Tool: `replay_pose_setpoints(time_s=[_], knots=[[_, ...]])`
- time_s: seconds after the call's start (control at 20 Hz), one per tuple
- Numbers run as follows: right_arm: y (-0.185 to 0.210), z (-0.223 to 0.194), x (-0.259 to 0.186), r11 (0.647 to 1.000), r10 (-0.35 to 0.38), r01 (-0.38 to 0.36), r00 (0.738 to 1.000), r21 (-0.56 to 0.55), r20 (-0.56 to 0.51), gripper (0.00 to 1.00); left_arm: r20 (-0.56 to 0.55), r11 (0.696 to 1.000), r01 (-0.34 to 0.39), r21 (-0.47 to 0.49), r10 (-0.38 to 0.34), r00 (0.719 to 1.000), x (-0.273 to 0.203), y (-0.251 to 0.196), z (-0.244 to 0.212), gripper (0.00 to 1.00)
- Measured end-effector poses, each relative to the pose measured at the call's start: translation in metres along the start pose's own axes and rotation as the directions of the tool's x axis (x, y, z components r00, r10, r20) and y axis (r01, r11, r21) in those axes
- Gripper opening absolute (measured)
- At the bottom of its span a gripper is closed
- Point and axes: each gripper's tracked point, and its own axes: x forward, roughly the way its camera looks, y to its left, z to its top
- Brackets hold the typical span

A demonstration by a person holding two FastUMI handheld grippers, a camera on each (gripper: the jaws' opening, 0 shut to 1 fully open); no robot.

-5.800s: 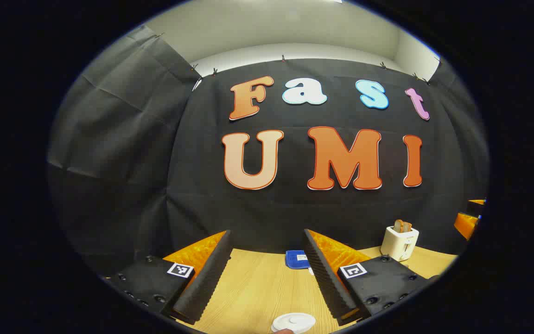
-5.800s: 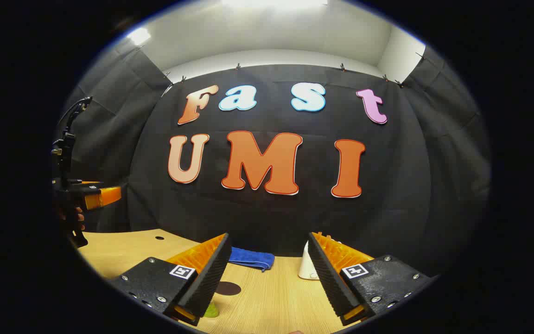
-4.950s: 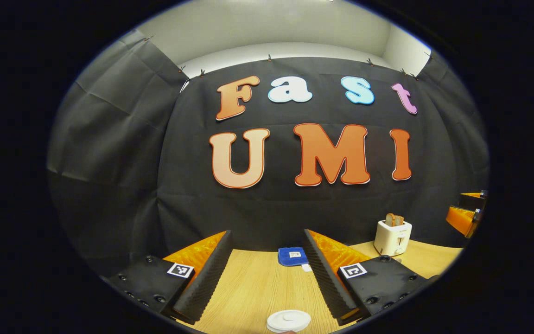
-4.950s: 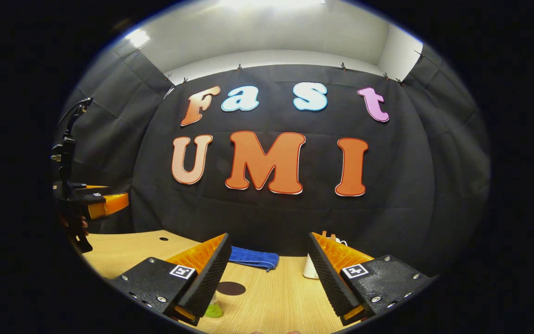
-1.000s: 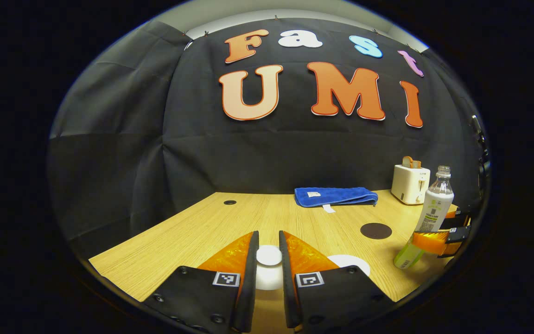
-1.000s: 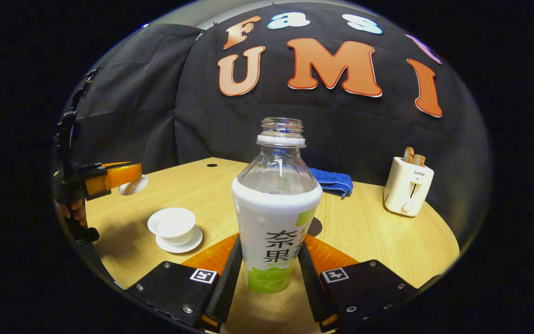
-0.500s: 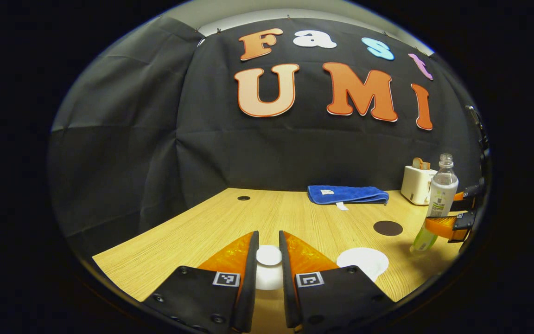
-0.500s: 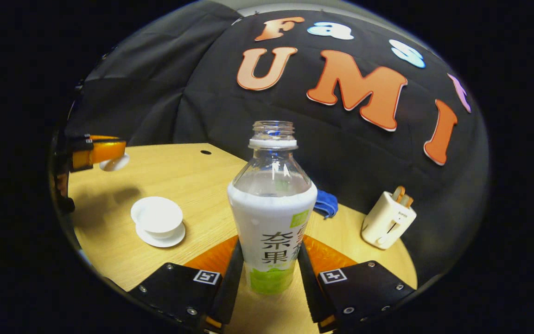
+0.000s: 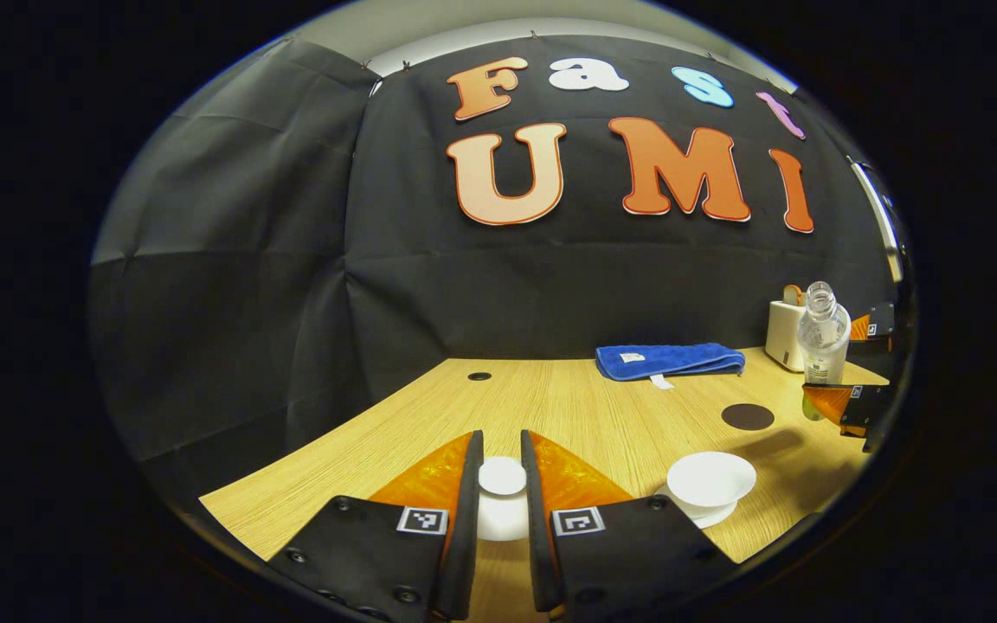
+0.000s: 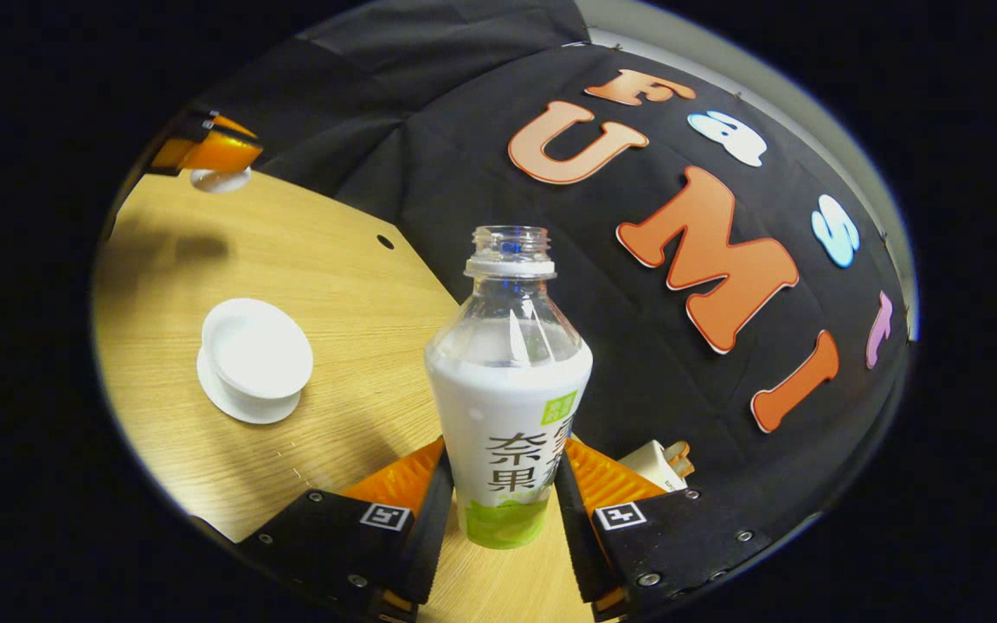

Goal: Open the teacup lid with one hand, grasp the water bottle and pour water into the teacup with the other hand; after pouring, place the water bottle on the coaster and then close the teacup lid.

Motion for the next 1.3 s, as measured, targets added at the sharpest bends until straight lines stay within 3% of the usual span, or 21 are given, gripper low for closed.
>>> replay_pose_setpoints(time_s=[0.25, 0.5, 0.8, 0.9, 1.0, 1.15, 1.3], knots=[[0.008, 0.000, 0.006, 0.978, -0.023, 0.025, 1.000, -0.207, 0.012, 0.63, -0.010, 1.000, -0.015, 0.000, 0.015, 1.000, -0.003, 0.009, -0.008, 0.30], [0.015, -0.009, 0.015, 0.938, -0.027, 0.027, 1.000, -0.344, 0.003, 0.63, -0.012, 1.000, -0.026, 0.008, 0.026, 1.000, -0.009, 0.016, -0.014, 0.30], [0.004, -0.006, 0.023, 0.825, -0.071, 0.090, 0.996, -0.558, 0.055, 0.63, -0.016, 0.999, -0.033, 0.012, 0.033, 0.999, -0.018, 0.027, -0.018, 0.30], [0.008, -0.009, 0.024, 0.805, -0.052, 0.074, 0.997, -0.589, 0.053, 0.60, -0.018, 0.999, -0.041, 0.010, 0.041, 0.999, -0.021, 0.032, -0.019, 0.30], [0.011, -0.003, 0.024, 0.781, -0.047, 0.077, 0.997, -0.619, 0.066, 0.63, -0.020, 0.999, -0.048, 0.003, 0.048, 0.999, -0.022, 0.037, -0.020, 0.30], [0.010, 0.002, 0.024, 0.725, -0.044, 0.098, 0.994, -0.682, 0.097, 0.63, -0.020, 0.999, -0.055, -0.001, 0.055, 0.998, -0.026, 0.043, -0.020, 0.30], [0.009, 0.004, 0.026, 0.700, -0.034, 0.099, 0.994, -0.707, 0.105, 0.63, -0.014, 0.997, -0.072, 0.006, 0.072, 0.997, -0.031, 0.052, -0.020, 0.30]])
